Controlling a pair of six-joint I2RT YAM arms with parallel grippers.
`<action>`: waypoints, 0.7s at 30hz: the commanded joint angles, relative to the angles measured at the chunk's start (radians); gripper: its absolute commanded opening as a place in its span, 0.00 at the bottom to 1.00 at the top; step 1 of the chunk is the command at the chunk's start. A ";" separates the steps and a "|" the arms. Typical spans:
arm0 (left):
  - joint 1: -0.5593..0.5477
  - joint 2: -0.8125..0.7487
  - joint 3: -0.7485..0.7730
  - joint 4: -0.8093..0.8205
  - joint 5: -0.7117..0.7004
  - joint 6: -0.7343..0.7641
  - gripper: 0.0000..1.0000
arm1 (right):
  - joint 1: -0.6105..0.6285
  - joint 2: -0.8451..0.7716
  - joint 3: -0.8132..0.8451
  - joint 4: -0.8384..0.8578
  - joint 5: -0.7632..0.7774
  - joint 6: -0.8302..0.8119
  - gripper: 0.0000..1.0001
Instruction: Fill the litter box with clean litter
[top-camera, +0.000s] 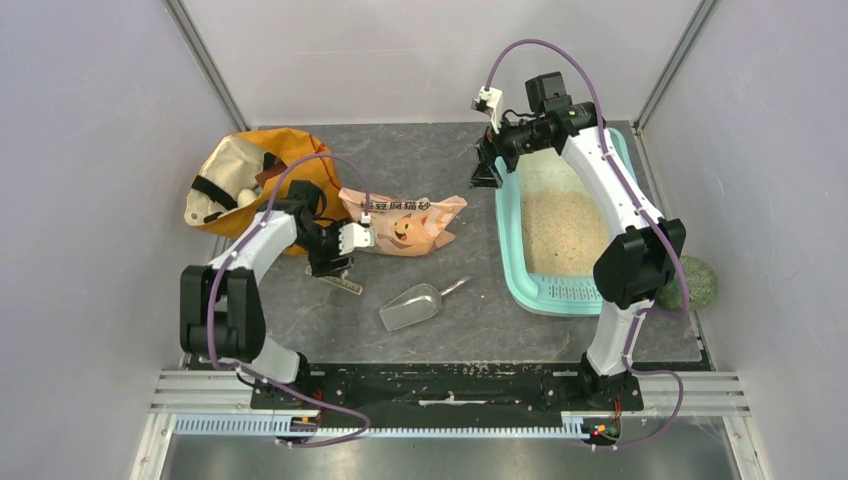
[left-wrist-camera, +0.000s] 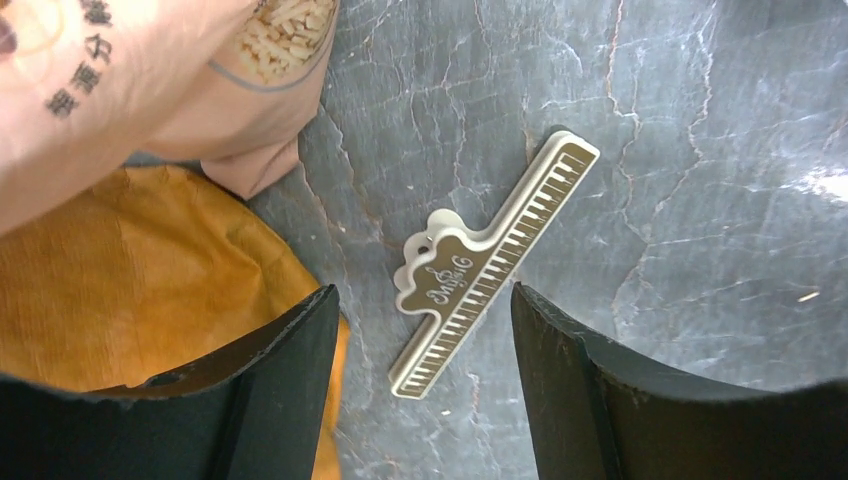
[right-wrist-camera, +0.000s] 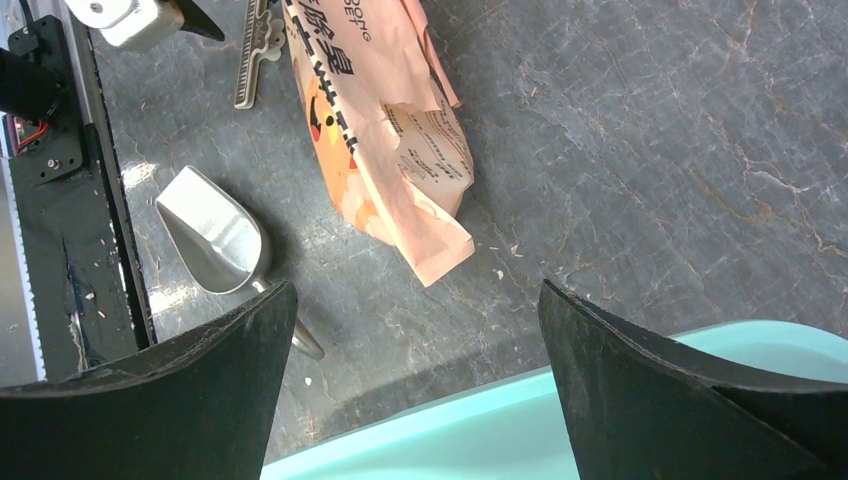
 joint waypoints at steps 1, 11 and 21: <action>0.003 0.072 0.068 -0.018 0.066 0.166 0.70 | 0.000 -0.047 0.009 -0.042 0.007 -0.023 0.97; 0.005 0.171 0.022 -0.069 0.030 0.301 0.58 | -0.011 -0.063 -0.012 -0.042 0.025 -0.016 0.97; 0.006 0.153 -0.005 -0.049 0.004 0.303 0.35 | -0.012 -0.053 0.009 -0.043 0.021 0.004 0.97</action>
